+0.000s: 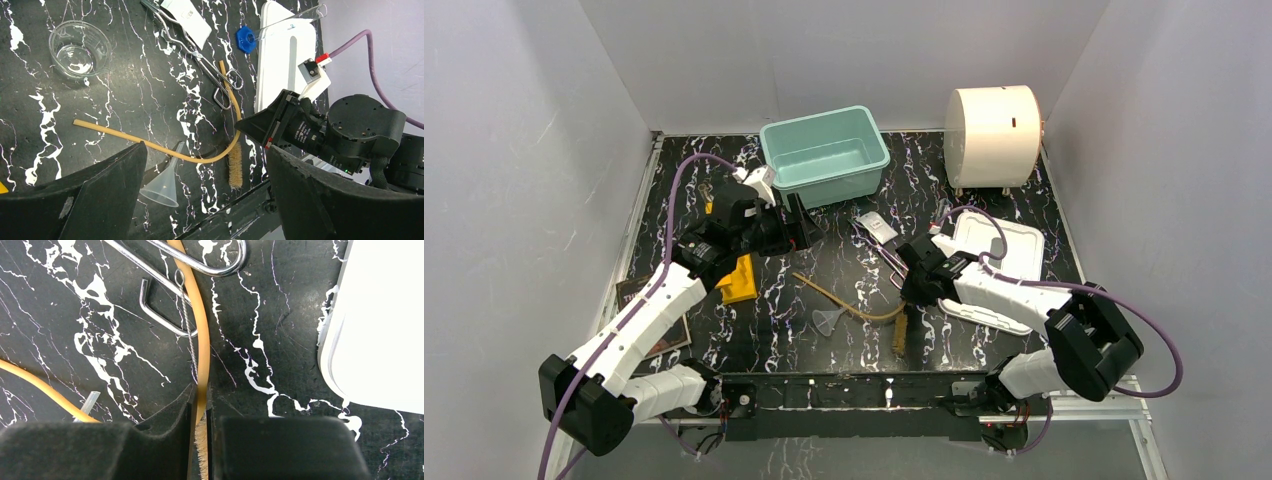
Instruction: Organize the chemistry lab equipment
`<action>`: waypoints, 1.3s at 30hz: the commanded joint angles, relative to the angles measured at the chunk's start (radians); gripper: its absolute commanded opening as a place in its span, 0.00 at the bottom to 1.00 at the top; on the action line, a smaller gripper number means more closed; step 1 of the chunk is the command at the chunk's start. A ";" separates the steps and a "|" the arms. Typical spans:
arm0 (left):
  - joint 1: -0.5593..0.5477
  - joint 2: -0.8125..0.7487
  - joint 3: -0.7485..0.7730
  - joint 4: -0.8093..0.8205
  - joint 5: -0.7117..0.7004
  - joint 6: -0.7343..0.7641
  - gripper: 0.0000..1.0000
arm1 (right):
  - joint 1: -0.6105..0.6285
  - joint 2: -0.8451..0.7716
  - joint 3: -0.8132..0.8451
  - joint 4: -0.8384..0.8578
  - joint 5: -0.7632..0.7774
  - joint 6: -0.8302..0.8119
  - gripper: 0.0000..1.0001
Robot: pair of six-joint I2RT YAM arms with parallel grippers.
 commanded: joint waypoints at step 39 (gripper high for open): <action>-0.013 -0.002 0.089 0.038 -0.103 -0.111 0.88 | -0.033 -0.248 0.512 0.190 -0.098 -0.583 0.00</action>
